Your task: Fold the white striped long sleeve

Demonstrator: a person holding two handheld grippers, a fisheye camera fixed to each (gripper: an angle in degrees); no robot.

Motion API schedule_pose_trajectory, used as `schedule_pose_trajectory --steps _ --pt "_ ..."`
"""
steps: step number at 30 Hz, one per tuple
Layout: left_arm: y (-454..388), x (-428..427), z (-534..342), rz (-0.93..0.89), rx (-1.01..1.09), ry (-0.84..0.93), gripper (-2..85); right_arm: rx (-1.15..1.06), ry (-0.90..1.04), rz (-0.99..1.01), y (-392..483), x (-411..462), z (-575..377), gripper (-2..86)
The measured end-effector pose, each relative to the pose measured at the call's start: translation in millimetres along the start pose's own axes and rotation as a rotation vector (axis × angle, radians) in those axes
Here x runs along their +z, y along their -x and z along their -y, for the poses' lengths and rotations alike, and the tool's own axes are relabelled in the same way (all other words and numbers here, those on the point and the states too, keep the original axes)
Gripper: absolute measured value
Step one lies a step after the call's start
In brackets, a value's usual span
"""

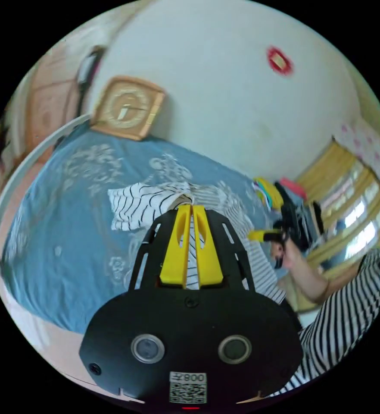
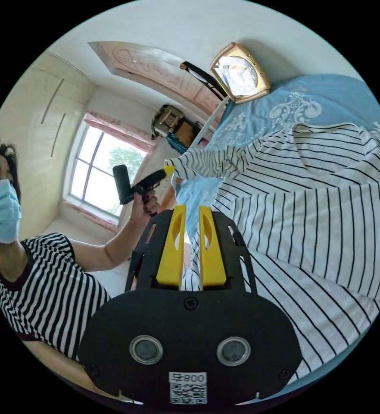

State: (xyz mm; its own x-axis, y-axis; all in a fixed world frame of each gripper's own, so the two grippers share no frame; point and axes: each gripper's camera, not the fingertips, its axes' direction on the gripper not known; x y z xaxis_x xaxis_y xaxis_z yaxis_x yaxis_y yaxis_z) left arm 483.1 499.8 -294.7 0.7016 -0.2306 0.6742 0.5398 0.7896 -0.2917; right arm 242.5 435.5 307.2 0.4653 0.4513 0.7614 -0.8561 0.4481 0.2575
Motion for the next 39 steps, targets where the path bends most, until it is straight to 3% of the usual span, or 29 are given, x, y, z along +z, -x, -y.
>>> schedule_pose_trajectory --steps 3,10,12,23,30,35,39 --pt "-91.0 47.1 -17.4 0.103 0.275 0.161 0.5 0.048 -0.015 0.08 -13.8 7.0 13.4 6.8" --pt "-209.5 121.8 -78.4 0.268 0.56 0.356 0.5 0.185 0.051 -0.008 -53.7 29.5 19.4 9.5" --pt "-245.6 142.4 -99.1 0.391 0.679 0.409 0.5 0.2 0.071 -0.014 -60.0 36.3 24.2 10.1" --pt "-362.9 215.2 -188.9 0.829 1.193 0.457 0.5 0.328 0.054 -0.027 -100.1 48.7 33.9 13.3" --pt "-377.2 228.7 -202.9 0.845 1.19 0.443 0.4 0.244 0.135 -0.145 -84.7 68.9 61.6 13.4" --pt "-364.3 234.5 -197.1 0.835 1.133 0.428 0.3 0.21 0.222 -0.347 -87.2 91.5 82.6 9.4" --pt "-333.6 222.8 -184.0 0.813 0.974 0.419 0.5 0.256 0.253 -0.299 -106.6 96.9 83.4 7.7"
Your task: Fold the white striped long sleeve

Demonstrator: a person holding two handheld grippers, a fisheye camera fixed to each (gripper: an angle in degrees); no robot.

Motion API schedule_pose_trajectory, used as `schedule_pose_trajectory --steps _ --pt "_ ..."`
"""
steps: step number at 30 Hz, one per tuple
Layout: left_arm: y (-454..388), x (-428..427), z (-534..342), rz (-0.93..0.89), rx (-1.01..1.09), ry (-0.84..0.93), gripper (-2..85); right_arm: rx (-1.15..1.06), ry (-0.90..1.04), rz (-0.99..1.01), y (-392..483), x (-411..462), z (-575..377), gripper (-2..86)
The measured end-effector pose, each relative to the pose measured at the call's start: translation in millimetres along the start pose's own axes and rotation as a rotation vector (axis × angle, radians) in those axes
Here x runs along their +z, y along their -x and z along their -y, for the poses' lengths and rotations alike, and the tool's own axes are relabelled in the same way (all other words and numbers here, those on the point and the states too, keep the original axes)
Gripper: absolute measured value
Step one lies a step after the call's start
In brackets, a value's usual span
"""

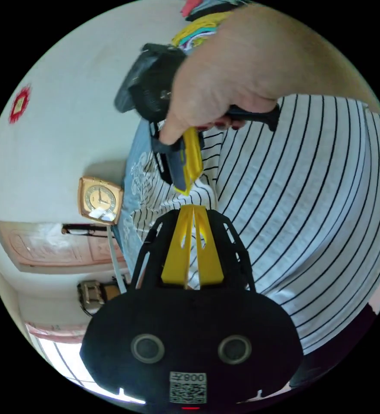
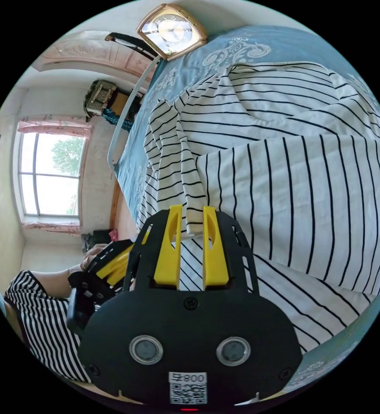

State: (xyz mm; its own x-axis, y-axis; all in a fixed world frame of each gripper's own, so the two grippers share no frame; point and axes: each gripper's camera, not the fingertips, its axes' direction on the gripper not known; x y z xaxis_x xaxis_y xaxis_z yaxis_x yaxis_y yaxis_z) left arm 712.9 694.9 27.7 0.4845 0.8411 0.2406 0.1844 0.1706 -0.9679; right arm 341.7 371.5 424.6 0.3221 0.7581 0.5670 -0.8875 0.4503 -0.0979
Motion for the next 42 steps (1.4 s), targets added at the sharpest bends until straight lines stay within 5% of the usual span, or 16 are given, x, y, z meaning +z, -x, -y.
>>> schedule_pose_trajectory --steps 4,9,12,28,38,42 --pt "43.7 25.6 -35.8 -0.27 -0.273 0.028 1.0 0.008 -0.014 -0.006 -7.8 -3.5 0.8 6.1" --pt "111.9 122.8 -101.5 -1.068 -0.856 -0.025 3.2 0.017 -0.004 0.004 -17.0 -7.2 8.7 4.4" --pt "130.6 166.6 -135.5 -1.322 -1.097 -0.138 4.9 0.013 0.009 0.015 -21.4 -8.3 12.4 3.6" --pt "178.1 279.6 -198.8 -1.502 -1.363 -0.079 1.6 0.02 0.003 0.068 -51.1 -28.5 23.6 0.9" --pt "259.6 256.6 -205.8 -1.546 -1.33 -0.524 0.6 -0.21 -0.218 0.265 -19.5 -164.8 56.1 0.4" --pt "278.8 242.2 -171.2 -1.575 -1.196 -0.627 0.6 -0.254 -0.236 0.162 -18.6 -217.1 50.5 0.4"
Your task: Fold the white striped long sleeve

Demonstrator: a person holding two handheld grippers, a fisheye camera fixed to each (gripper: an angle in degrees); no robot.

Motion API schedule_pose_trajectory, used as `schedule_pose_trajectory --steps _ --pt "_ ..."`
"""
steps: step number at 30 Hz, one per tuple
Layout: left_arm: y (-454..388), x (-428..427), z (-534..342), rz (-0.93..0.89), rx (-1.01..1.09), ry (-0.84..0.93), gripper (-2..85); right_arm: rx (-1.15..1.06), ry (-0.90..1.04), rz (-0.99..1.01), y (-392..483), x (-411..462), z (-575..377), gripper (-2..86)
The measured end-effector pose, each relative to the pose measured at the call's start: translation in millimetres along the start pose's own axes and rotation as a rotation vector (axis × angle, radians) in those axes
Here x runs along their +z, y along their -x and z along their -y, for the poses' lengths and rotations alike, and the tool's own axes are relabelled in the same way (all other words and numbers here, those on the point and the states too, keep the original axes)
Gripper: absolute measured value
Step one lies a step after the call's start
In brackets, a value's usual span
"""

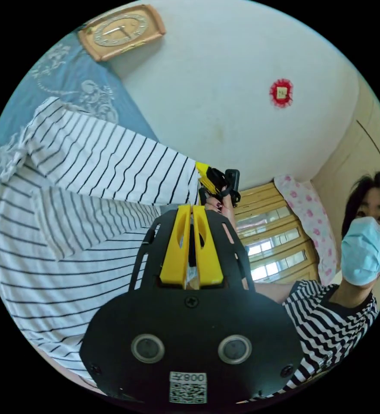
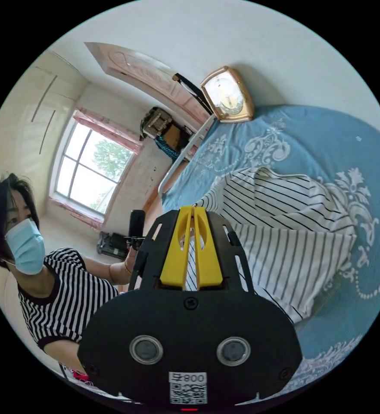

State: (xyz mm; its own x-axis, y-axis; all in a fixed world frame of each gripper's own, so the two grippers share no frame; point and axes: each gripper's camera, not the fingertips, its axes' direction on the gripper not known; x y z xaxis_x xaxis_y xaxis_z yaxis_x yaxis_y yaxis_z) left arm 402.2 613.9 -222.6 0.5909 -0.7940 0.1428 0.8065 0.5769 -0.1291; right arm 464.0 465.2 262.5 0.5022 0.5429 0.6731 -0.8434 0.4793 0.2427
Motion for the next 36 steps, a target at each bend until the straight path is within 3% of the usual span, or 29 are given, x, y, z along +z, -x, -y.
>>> schedule_pose_trajectory --steps 10,23,32,34,36 --pt "40.6 78.4 9.6 0.078 -0.074 0.205 0.6 0.277 0.088 -0.123 -96.9 -25.3 -40.7 0.4" --pt "71.2 119.3 26.5 0.204 -0.1 0.328 1.2 0.351 0.182 -0.256 -144.2 0.2 -15.3 0.8" --pt "58.6 57.8 30.2 0.187 -0.036 0.268 1.2 0.263 -0.01 -0.397 -91.2 5.0 15.5 2.5" --pt "51.5 26.1 37.6 0.227 0.008 0.216 1.3 0.181 -0.021 -0.376 -69.9 24.3 34.0 3.0" --pt "45.3 -21.1 54.3 0.409 0.076 0.123 1.6 0.096 0.004 -0.345 -51.2 54.7 60.4 3.7"
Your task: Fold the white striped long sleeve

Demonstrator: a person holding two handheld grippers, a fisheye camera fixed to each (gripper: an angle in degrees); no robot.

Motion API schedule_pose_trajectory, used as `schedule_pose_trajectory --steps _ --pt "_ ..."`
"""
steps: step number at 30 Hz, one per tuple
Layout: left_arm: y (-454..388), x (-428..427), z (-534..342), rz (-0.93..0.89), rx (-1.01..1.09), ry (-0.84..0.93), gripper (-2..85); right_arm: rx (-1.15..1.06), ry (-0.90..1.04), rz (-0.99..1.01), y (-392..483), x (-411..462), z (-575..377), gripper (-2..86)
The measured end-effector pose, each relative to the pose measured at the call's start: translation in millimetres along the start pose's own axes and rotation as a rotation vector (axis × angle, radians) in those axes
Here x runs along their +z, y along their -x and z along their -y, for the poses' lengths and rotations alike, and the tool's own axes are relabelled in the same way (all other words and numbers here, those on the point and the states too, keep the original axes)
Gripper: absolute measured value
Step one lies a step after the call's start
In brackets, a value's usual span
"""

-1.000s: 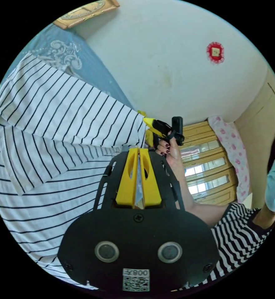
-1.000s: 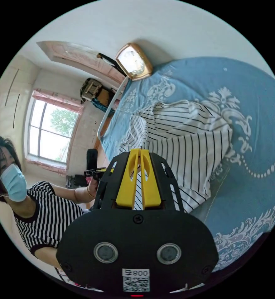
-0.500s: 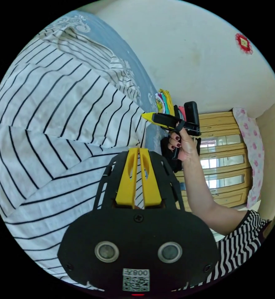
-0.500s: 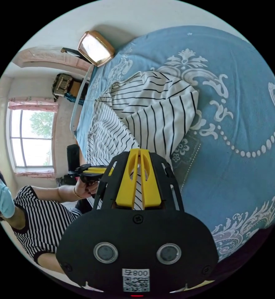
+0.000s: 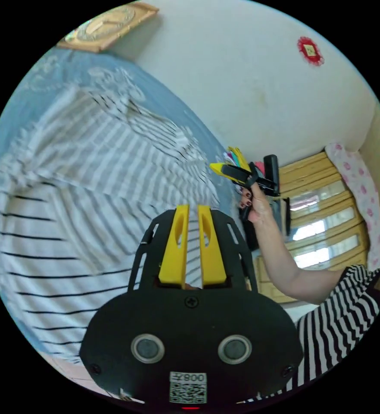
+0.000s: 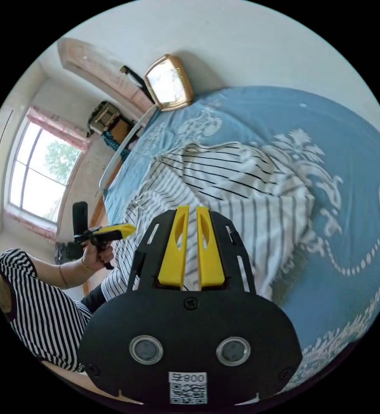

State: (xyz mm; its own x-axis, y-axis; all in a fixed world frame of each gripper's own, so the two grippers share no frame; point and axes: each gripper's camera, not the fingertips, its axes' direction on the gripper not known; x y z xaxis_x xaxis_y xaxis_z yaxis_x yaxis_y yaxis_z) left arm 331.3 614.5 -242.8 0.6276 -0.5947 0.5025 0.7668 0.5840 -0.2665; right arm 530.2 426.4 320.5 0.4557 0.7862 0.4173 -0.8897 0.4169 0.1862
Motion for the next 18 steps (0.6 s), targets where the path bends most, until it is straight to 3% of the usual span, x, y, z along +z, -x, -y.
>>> schedule_pose_trajectory --steps 3,6,18 --pt "27.7 -46.8 12.1 0.206 -0.028 -0.078 2.3 -0.111 0.039 0.091 45.9 49.3 50.9 5.4" --pt "49.8 -80.5 11.8 0.274 -0.09 -0.107 3.5 -0.209 0.091 0.105 91.0 99.2 102.0 6.6" --pt "135.2 -124.2 -11.9 -0.087 -0.4 -0.199 4.6 -0.445 0.283 -0.032 195.8 208.4 206.1 7.4"
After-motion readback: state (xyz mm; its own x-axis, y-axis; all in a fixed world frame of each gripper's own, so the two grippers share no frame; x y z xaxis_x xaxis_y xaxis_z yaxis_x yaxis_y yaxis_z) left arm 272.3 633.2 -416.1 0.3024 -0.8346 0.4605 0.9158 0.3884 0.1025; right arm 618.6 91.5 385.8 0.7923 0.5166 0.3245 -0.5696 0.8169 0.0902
